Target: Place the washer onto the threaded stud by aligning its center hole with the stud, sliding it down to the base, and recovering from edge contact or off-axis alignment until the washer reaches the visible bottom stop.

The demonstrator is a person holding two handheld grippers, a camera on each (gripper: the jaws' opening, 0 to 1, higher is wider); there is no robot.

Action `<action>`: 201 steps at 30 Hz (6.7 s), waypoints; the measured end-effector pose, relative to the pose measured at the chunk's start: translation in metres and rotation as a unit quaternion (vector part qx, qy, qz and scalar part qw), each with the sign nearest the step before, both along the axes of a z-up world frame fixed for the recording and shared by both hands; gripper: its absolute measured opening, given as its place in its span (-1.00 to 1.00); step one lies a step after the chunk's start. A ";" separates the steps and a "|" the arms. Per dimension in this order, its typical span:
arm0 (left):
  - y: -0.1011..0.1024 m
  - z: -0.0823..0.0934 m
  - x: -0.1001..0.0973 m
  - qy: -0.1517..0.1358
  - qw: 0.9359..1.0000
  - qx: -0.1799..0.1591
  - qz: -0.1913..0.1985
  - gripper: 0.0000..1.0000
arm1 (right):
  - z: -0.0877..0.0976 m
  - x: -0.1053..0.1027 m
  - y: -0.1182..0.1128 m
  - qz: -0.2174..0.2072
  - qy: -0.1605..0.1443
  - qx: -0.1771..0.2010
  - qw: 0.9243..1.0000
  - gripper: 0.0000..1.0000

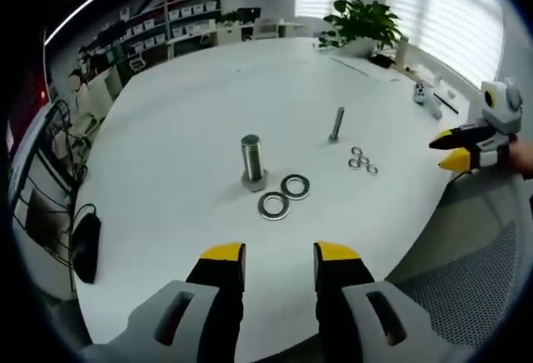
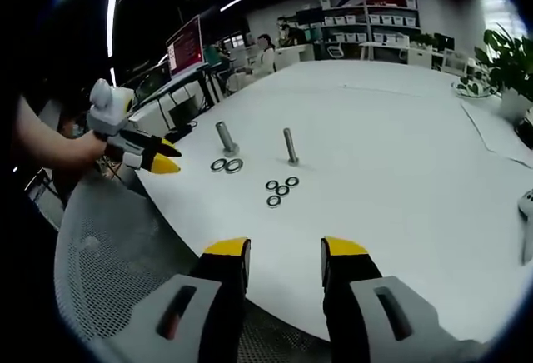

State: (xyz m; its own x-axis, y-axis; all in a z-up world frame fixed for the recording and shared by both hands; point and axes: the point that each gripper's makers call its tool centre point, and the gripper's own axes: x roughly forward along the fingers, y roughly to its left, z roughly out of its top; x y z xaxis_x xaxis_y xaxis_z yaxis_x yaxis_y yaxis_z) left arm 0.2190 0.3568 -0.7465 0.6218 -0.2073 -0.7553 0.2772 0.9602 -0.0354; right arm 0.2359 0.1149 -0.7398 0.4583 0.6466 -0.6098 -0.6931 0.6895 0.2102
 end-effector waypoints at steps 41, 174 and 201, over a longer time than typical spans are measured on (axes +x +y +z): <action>-0.014 -0.050 0.048 0.129 0.983 0.075 -0.110 -0.44 | 0.003 0.003 -0.003 -0.015 -0.003 0.008 1.000 -0.28; -0.003 0.010 0.091 0.178 0.937 0.170 -0.246 -0.64 | 0.003 0.006 -0.005 -0.025 -0.002 0.013 1.000 -0.30; 0.000 -0.036 0.089 0.208 0.929 0.179 -0.248 -0.62 | 0.001 0.009 -0.010 -0.038 -0.001 0.005 0.999 -0.31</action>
